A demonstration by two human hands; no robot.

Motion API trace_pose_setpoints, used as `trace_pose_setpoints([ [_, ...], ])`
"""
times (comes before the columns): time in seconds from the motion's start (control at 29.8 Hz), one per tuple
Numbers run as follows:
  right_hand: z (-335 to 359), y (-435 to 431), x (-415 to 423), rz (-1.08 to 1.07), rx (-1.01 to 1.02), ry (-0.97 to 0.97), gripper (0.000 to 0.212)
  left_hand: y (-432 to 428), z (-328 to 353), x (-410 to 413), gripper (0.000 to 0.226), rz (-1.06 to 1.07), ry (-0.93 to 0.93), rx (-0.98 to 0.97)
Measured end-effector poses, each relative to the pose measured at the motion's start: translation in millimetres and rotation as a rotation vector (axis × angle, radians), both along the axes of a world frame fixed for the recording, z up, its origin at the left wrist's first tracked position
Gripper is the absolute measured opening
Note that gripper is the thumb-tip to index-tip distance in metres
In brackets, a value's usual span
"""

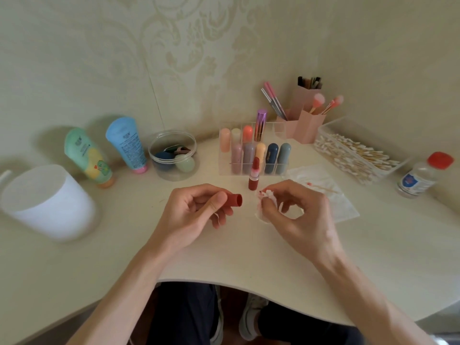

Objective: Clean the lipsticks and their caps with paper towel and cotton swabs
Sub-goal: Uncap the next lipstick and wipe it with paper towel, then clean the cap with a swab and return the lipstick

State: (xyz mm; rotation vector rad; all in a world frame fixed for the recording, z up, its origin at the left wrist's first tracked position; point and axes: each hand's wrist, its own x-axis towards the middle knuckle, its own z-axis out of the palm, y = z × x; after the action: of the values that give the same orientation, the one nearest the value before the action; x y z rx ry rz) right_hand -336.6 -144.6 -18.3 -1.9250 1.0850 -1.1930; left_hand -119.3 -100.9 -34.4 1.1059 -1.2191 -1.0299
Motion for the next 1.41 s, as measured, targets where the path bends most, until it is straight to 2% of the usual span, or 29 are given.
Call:
trace_pose_setpoints([
  [0.1,-1,-8,-3,0.074,0.177,0.041,0.017,-1,1,1,0.023,0.040,0.009,0.005],
  [0.23,1,-10,-6,0.166,0.478,-0.056,0.040,0,2,1,0.018,0.071,-0.022,0.000],
  [0.27,-1,-12,-7,0.148,0.459,-0.027,0.041,0,1,1,0.017,0.086,-0.028,-0.003],
  [0.37,-7,-16,-10,-0.016,0.188,0.158,0.031,0,0,3,0.012,0.125,-0.076,-0.020],
  [0.44,-9,-18,-13,-0.093,0.092,0.175,0.028,-1,0,2,0.009,0.149,-0.104,-0.015],
  [0.57,-9,-21,-17,-0.175,0.064,0.161,0.028,-3,0,-1,0.005,0.268,-0.238,-0.033],
  [0.67,-7,-25,-24,-0.290,0.018,0.242,0.023,-6,-4,1,0.009,0.346,-0.341,-0.045],
  [0.8,-7,-32,-33,-0.429,-0.005,0.318,0.020,-9,-13,4,0.012,0.488,-0.577,-0.059],
  [0.97,-10,-35,-35,-0.451,-0.002,0.328,0.019,-14,-14,3,0.014,0.517,-0.849,-0.119],
  [1.17,-11,-41,-44,-0.514,0.062,0.447,0.025,-23,-13,7,0.015,0.532,-0.954,-0.074],
  [1.27,-12,-42,-46,-0.519,0.080,0.474,0.029,-22,-13,2,0.028,0.553,-0.948,-0.058],
  [1.34,-15,-42,-48,-0.534,0.067,0.497,0.027,-20,-9,-5,0.033,0.594,-0.928,-0.125],
  [1.41,-16,-42,-50,-0.571,0.049,0.510,0.023,-18,-2,-15,0.028,0.615,-0.918,-0.241],
])
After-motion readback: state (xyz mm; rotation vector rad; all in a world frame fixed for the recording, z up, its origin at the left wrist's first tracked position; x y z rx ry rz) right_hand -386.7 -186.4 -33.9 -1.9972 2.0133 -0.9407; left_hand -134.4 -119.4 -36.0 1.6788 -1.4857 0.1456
